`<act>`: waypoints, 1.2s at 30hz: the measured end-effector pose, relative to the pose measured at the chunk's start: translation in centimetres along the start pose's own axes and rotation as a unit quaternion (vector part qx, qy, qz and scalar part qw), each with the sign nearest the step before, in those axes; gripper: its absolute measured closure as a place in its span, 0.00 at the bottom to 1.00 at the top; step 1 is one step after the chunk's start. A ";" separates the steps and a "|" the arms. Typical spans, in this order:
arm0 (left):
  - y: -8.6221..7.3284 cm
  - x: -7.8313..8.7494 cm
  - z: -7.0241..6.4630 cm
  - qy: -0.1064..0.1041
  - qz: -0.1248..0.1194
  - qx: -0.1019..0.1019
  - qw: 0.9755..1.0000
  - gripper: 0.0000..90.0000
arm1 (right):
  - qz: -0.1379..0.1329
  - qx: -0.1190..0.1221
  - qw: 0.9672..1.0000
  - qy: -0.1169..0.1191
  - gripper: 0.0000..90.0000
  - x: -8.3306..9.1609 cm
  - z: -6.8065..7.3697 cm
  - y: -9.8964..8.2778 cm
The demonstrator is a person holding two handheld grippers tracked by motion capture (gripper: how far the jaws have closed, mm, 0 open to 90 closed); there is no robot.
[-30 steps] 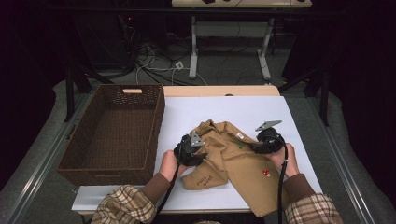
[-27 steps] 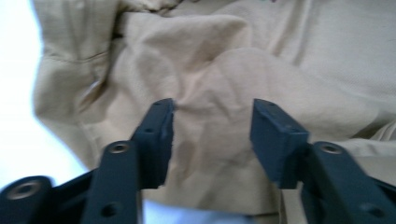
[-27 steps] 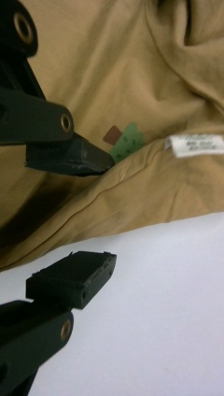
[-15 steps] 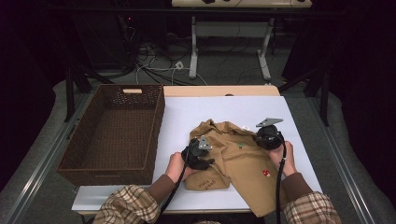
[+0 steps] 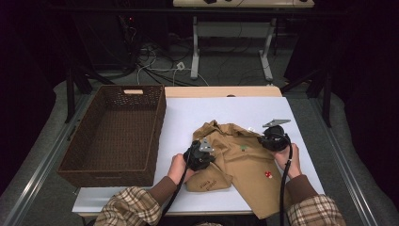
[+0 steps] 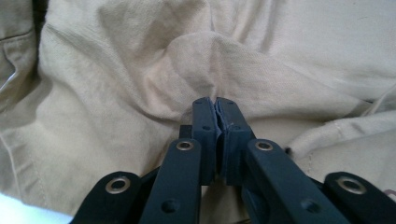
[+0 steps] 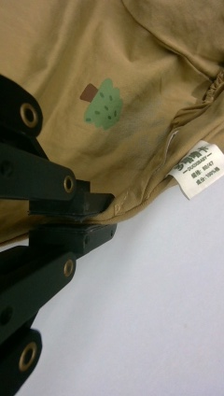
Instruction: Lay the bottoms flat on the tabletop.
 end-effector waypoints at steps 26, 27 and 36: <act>-0.6 1.9 1.0 0.015 0.021 -0.025 0.999 0.93 | 0.050 -0.029 0.998 0.012 0.86 0.2 -1.5 -2.0; -0.6 1.9 1.0 0.015 0.020 -0.025 0.999 0.90 | 0.052 -0.028 0.998 0.013 0.84 0.2 -1.4 -2.0; -0.4 2.1 1.6 0.040 0.006 -0.002 0.999 0.59 | 0.002 -0.001 1.000 0.011 0.65 1.5 -0.7 -0.2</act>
Point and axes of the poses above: each handheld gripper's, and its own axes: x roughly backward along the jaws, y roughly out of its top, z roughly to its left, the point moved 9 cm from there along -x, roughly forward along the jaws, and after that the axes turned 4 degrees about -z, right-handed, at the moved point
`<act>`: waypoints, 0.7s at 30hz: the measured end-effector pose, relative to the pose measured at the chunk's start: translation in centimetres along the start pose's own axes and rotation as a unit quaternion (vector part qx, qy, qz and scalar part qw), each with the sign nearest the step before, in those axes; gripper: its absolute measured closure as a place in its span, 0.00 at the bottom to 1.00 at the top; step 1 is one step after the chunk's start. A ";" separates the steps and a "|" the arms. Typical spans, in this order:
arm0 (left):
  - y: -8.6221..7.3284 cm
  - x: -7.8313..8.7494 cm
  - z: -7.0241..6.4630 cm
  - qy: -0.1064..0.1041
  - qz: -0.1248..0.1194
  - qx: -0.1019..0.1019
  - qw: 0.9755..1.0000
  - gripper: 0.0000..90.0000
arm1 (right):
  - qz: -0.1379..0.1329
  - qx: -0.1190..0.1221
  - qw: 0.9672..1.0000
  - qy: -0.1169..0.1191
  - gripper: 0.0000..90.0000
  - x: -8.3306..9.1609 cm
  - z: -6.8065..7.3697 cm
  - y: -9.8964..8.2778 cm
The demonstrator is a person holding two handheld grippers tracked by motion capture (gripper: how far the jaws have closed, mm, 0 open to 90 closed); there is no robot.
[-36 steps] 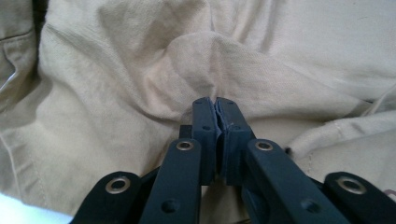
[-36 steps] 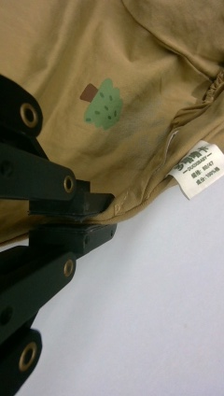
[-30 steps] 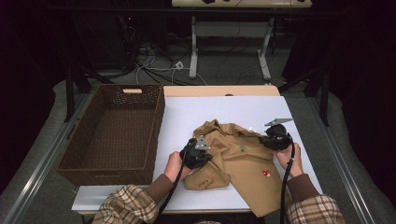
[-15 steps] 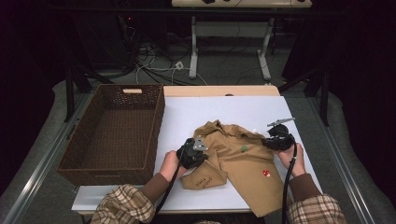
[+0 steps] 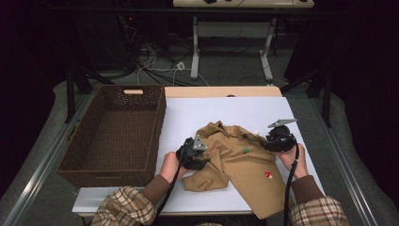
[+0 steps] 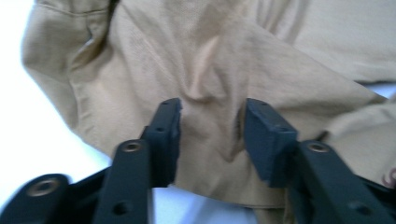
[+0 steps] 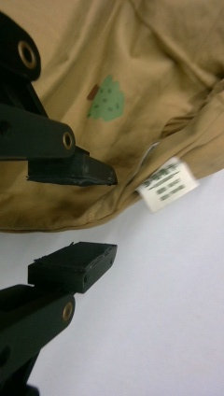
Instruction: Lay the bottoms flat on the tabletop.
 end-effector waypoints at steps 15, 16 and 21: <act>0.9 1.3 1.7 0.050 -0.046 0.020 0.997 0.79 | -0.062 0.047 0.997 0.006 0.95 1.8 2.0 2.1; 0.7 1.2 1.8 0.053 -0.042 0.022 0.997 0.82 | -0.065 0.048 0.997 0.005 0.96 1.9 2.0 2.2; -0.2 0.4 2.6 0.070 -0.017 0.038 0.997 0.94 | -0.049 0.057 0.997 0.030 0.98 1.2 3.0 1.8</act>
Point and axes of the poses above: each handheld gripper's, and its own axes: x roughly backward along the jaws, y roughly out of its top, z roughly to its left, the point moved 9 cm from there along -x, roughly forward along the jaws, and after that the axes turned 4 degrees about -z, right-handed, at the moved point
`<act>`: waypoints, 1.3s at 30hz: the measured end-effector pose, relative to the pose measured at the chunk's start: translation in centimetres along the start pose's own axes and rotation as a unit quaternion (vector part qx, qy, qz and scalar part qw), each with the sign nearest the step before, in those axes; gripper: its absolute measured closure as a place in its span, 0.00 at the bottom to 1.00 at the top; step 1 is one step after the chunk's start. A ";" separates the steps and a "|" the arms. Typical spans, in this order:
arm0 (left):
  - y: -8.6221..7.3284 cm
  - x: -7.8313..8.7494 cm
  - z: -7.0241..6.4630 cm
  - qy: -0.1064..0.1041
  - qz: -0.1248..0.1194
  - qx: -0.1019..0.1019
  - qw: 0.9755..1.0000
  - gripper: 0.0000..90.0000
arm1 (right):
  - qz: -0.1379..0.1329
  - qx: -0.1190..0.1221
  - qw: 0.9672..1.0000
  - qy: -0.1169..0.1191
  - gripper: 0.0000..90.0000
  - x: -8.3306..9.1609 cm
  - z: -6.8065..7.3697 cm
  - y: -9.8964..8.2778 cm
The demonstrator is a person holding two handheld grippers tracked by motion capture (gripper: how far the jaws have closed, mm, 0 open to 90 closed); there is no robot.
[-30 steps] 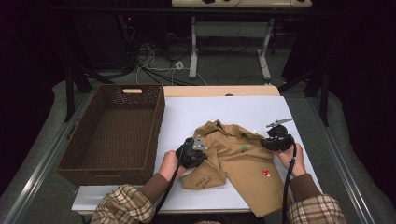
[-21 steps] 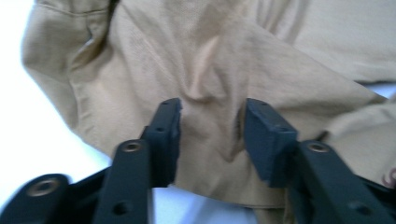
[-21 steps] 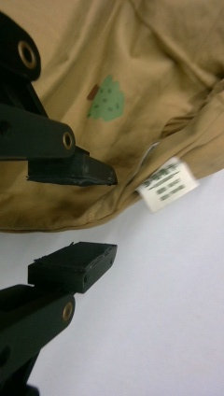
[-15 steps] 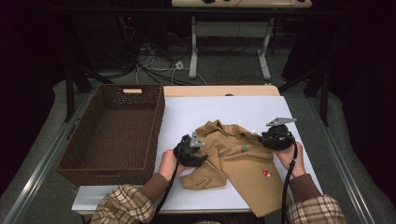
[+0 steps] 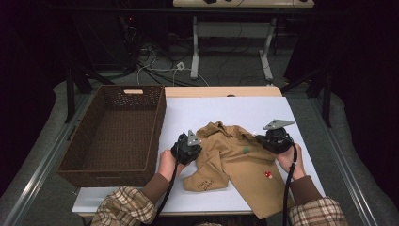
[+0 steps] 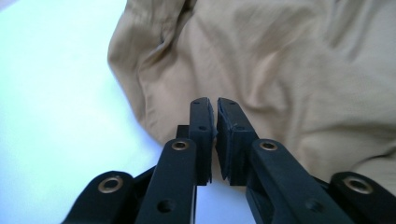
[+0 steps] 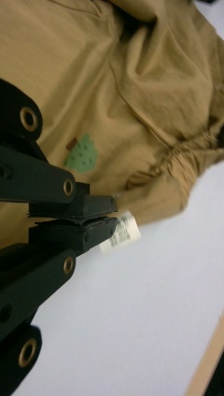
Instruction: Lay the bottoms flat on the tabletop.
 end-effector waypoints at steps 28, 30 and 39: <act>-0.1 -2.7 3.0 0.073 0.005 0.009 0.997 0.92 | 0.033 -0.028 0.996 -0.079 0.97 -5.8 -4.7 -0.9; -0.1 -2.9 3.1 0.075 0.005 0.011 0.997 0.91 | 0.043 -0.032 0.995 -0.080 0.95 -6.1 -4.9 -1.3; -0.1 -2.5 2.8 0.067 0.000 0.038 0.997 0.54 | 0.038 -0.055 0.996 -0.066 0.59 -4.2 -4.7 -1.2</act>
Point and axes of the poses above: each handheld gripper's, and its own axes: x roughly backward along the jaws, y roughly out of its top, z roughly to its left, the point moved 9 cm from there along -x, roughly forward along the jaws, and after that the axes turned 4 degrees about -z, right-handed, at the moved point
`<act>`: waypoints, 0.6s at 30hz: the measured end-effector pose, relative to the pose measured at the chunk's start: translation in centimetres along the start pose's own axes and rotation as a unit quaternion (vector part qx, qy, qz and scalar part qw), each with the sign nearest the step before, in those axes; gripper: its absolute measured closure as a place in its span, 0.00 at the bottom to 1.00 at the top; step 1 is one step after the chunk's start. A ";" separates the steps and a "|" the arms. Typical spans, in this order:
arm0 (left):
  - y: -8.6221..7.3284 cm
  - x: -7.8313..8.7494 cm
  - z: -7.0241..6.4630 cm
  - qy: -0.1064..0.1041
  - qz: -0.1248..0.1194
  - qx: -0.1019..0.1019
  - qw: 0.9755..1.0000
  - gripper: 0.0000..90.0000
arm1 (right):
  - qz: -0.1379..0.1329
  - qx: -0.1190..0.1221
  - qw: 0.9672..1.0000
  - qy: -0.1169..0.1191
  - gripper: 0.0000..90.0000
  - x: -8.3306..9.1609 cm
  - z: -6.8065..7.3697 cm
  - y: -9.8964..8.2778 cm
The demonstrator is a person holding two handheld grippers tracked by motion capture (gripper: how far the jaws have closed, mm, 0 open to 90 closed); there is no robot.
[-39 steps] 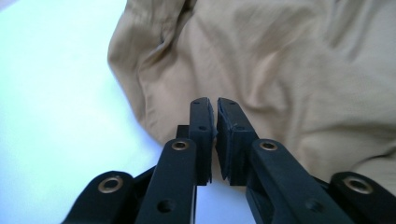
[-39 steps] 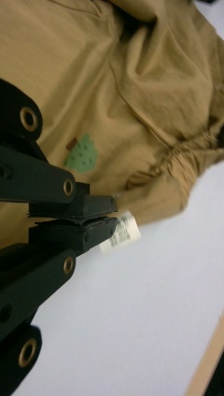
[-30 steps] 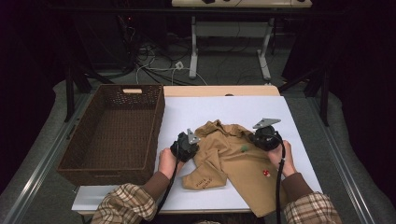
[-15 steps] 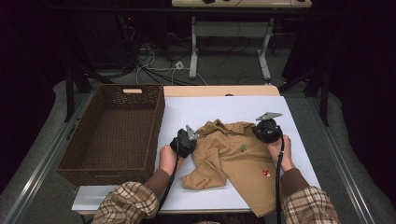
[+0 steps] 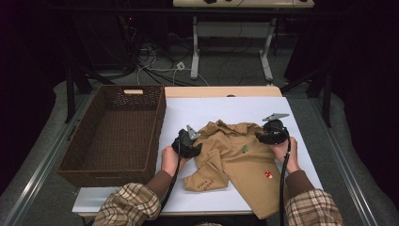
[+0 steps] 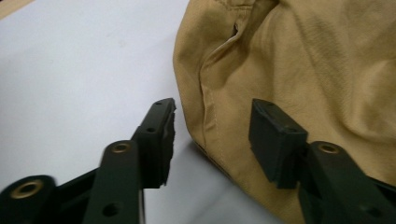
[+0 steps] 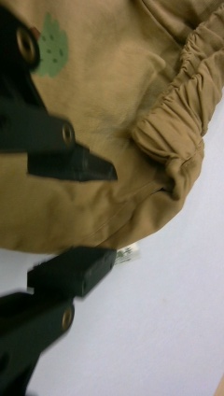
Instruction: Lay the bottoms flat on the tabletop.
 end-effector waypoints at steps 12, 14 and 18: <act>-0.3 -0.3 -0.4 -0.040 -0.010 0.015 0.999 0.86 | 0.029 -0.033 0.999 0.020 0.87 -0.6 -0.1 -2.0; -0.3 -0.3 -0.2 -0.037 -0.012 0.019 0.999 0.92 | 0.029 -0.031 0.999 0.023 0.92 -0.6 0.1 -2.0; -0.3 -0.2 -0.3 -0.036 -0.015 0.015 0.999 0.97 | 0.032 -0.026 0.999 0.024 0.99 -0.5 0.4 -1.9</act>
Point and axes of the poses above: each handheld gripper's, and its own axes: x roughly backward along the jaws, y roughly out of its top, z roughly to its left, the point moved 9 cm from there along -x, roughly forward along the jaws, and after that the axes turned 4 degrees about -z, right-handed, at the moved point
